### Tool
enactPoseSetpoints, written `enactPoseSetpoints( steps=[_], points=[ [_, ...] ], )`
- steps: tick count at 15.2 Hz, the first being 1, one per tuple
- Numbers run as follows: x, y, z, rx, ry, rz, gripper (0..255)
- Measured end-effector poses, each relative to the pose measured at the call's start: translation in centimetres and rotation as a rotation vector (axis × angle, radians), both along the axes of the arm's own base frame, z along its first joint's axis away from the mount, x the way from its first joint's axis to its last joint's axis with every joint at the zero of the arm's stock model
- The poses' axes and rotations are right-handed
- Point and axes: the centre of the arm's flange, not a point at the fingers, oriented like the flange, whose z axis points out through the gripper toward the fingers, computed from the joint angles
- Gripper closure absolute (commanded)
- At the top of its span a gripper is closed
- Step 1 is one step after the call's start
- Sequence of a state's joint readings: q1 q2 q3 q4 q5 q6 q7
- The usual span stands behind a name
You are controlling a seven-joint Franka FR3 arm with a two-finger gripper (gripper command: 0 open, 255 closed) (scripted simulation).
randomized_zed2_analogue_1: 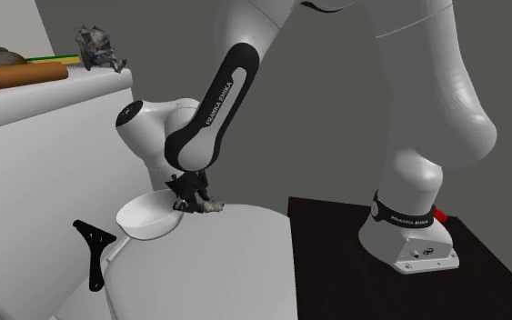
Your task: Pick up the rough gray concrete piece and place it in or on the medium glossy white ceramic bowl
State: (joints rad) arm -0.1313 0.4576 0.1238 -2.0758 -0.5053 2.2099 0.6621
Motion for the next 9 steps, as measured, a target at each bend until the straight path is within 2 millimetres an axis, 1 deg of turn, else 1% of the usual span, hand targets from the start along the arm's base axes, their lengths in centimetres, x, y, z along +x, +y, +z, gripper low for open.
enactPoseSetpoints(
  steps=[6, 9],
  points=[
    [0.0, 0.0, 0.0, 0.000, -0.001, 0.001, 255],
    [0.0, 0.0, 1.1, 0.000, 0.001, 0.000, 255]
  ],
)
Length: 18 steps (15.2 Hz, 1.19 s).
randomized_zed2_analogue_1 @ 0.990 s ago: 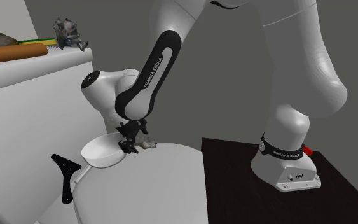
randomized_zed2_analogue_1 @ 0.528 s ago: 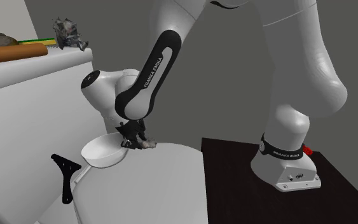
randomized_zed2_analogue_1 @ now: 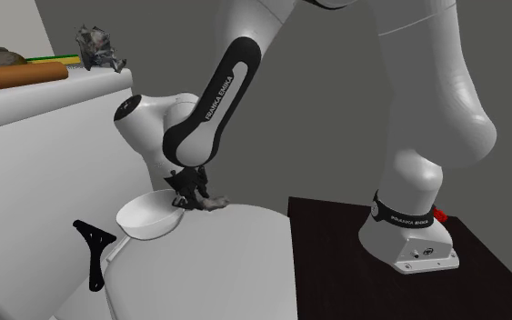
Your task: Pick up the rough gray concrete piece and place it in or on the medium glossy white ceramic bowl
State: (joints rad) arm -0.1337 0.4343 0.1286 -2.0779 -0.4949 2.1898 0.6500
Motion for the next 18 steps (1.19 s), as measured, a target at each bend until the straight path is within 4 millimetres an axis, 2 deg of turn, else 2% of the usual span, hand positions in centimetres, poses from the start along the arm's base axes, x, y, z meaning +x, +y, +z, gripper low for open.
enactPoseSetpoints(
  steps=[18],
  points=[
    [-0.2, 0.0, 9.4, 0.000, 0.000, 0.000, 255]
  ],
)
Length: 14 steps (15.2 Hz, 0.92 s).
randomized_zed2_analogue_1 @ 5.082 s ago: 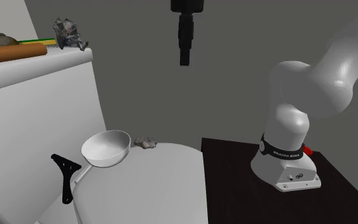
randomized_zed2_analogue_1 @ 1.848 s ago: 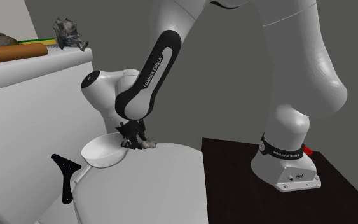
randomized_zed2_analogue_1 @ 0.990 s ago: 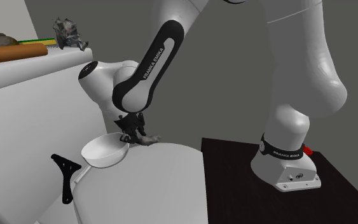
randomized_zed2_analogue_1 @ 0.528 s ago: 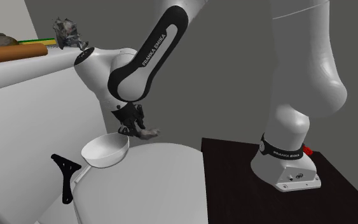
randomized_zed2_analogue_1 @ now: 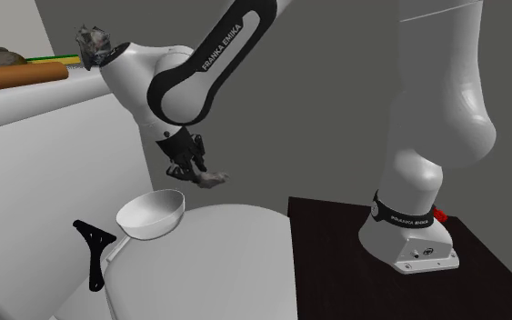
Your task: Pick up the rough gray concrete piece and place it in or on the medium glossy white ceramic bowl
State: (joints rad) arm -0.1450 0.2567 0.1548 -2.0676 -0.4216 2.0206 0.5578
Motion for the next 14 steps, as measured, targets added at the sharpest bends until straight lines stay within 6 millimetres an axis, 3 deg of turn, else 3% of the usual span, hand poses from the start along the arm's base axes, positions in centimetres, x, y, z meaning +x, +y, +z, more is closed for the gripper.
enactPoseSetpoints(
  steps=[10, 14],
  points=[
    [0.2, 0.2, 5.1, 0.000, 0.000, 0.000, 255],
    [3.2, 2.3, 6.5, 0.000, 0.000, 0.000, 255]
  ],
)
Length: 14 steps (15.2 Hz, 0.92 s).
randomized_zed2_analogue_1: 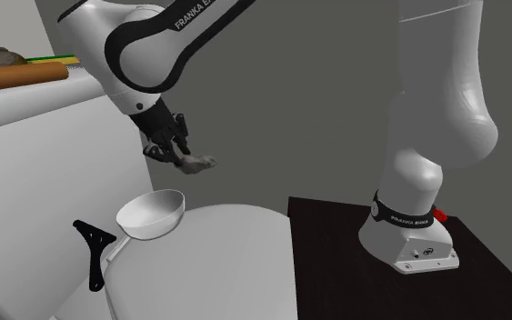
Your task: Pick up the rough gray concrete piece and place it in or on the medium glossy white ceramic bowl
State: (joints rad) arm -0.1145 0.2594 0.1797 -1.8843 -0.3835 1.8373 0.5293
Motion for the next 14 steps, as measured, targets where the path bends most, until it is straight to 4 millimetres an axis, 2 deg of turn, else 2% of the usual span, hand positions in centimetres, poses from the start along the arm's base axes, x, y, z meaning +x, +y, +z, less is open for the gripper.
enactPoseSetpoints(
  steps=[6, 8, 10, 14],
  points=[
    [6.6, 4.1, 1.9, 0.001, 0.000, 0.001, 255],
    [8.8, 6.2, 2.7, 0.001, 0.000, 0.001, 255],
    [9.5, 6.5, 2.0, 0.000, 0.001, 0.001, 255],
    [9.7, 6.6, 0.1, 0.000, 0.001, 0.000, 255]
  ],
)
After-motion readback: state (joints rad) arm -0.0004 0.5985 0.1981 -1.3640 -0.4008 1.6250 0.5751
